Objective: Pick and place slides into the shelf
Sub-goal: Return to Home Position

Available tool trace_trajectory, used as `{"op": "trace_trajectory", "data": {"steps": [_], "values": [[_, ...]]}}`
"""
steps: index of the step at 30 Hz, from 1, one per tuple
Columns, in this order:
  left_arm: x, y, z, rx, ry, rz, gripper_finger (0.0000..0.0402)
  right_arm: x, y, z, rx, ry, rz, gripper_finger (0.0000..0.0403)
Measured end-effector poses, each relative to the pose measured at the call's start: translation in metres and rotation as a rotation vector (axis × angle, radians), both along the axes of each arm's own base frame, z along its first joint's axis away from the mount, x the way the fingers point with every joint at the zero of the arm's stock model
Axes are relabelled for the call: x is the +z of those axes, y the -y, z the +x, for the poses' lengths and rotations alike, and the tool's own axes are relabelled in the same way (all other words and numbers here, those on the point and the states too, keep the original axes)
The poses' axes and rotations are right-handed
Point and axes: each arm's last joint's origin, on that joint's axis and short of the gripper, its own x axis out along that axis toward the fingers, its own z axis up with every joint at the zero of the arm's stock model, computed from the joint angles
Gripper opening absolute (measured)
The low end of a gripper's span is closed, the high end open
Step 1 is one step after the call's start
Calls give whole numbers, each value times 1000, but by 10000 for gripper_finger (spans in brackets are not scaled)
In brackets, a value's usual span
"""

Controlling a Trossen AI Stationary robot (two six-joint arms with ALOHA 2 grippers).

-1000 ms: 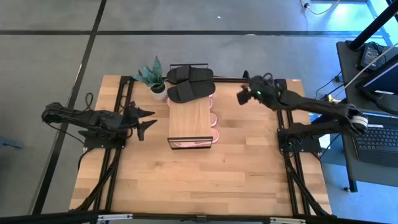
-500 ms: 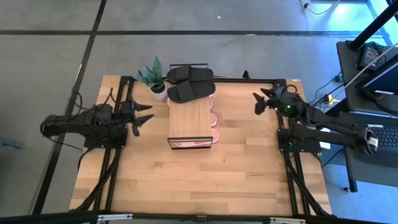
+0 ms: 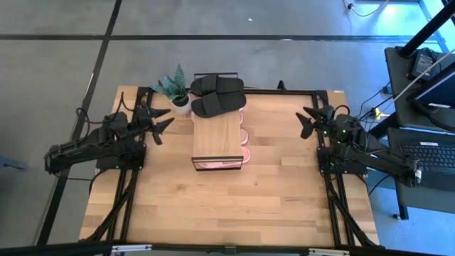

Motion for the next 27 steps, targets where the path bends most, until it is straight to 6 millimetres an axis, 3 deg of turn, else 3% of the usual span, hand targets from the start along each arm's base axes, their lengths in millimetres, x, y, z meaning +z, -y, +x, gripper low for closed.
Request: {"op": "trace_trajectory", "data": {"steps": [8, 19, 27], "values": [[0, 0, 0, -35, 1, 1, 185, -6, -8, -15, 32, 111, -13, 229], [0, 4, -11, -34, 27, 11, 185, 8, -10, -13, 98, 143, -163, 229], [-11, 9, -21, -63, -20, -65, 185, 0, -9, -10, 124, 73, -190, 229]]}}
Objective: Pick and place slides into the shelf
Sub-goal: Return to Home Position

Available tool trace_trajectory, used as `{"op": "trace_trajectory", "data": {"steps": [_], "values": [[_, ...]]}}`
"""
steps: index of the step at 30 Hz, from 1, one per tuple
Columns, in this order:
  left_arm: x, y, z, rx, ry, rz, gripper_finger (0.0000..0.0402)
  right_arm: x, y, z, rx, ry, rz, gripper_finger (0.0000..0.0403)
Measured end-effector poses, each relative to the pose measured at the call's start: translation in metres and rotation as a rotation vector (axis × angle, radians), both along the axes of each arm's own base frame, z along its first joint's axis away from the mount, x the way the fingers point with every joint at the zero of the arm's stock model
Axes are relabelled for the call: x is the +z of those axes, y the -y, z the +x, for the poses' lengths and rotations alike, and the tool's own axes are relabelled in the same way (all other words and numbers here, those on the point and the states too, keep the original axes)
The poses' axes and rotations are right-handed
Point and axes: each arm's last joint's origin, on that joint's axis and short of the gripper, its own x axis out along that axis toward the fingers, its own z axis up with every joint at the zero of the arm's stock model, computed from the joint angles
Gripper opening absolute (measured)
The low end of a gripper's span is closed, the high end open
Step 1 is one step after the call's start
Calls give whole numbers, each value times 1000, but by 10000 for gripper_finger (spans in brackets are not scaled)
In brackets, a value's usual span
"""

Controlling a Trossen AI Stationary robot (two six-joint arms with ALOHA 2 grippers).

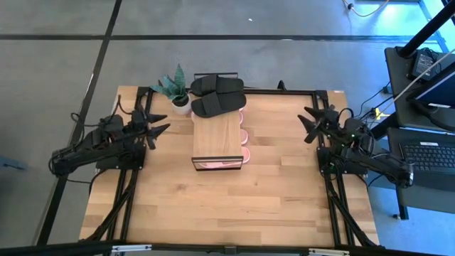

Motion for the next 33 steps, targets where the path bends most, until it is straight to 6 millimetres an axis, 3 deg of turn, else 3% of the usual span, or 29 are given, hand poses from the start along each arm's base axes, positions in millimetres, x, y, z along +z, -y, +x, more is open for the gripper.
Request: {"op": "trace_trajectory", "data": {"steps": [5, 12, 22, 33], "values": [[6, 2, 1, -56, 46, 24, 185, -12, 4, 10, 0, 77, -136, 229], [-5, 0, 8, -86, 76, 38, 185, -40, 7, 19, 2, 94, -127, 229], [-34, -3, 19, -85, 41, 9, 185, -44, 8, 19, 4, 65, -102, 229], [-49, -5, 26, -92, 100, 29, 185, -48, 8, 19, 7, 20, -82, 229]]}}
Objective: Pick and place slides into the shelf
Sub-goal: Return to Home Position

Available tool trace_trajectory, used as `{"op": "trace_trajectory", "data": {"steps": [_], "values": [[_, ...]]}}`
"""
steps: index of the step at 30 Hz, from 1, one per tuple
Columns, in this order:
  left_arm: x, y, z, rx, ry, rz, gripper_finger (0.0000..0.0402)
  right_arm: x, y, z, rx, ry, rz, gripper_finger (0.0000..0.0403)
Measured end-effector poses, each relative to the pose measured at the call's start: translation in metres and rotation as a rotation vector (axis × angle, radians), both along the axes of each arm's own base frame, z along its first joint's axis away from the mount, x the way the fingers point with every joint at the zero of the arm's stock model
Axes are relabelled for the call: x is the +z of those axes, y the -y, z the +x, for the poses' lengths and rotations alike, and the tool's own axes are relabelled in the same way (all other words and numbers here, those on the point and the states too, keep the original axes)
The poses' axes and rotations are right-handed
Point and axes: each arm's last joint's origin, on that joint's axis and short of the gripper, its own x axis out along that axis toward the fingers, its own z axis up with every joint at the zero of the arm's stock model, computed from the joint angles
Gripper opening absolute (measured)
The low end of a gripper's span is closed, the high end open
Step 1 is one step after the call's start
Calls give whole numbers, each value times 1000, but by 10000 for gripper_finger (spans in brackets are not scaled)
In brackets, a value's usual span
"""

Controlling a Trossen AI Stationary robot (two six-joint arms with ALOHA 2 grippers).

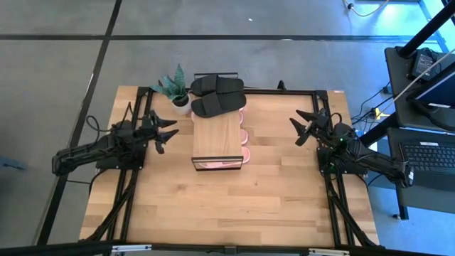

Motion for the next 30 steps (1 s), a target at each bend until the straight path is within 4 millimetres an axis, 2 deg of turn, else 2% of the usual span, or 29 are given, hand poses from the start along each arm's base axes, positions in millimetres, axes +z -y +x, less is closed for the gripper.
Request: {"op": "trace_trajectory", "data": {"steps": [7, 30], "values": [[-11, -1, 3, -15, 5, -24, 185, 0, 0, 0, 1, 15, 19, 229], [-11, 0, 4, -48, 6, -14, 185, 0, 0, 0, 1, 14, 17, 229]]}}
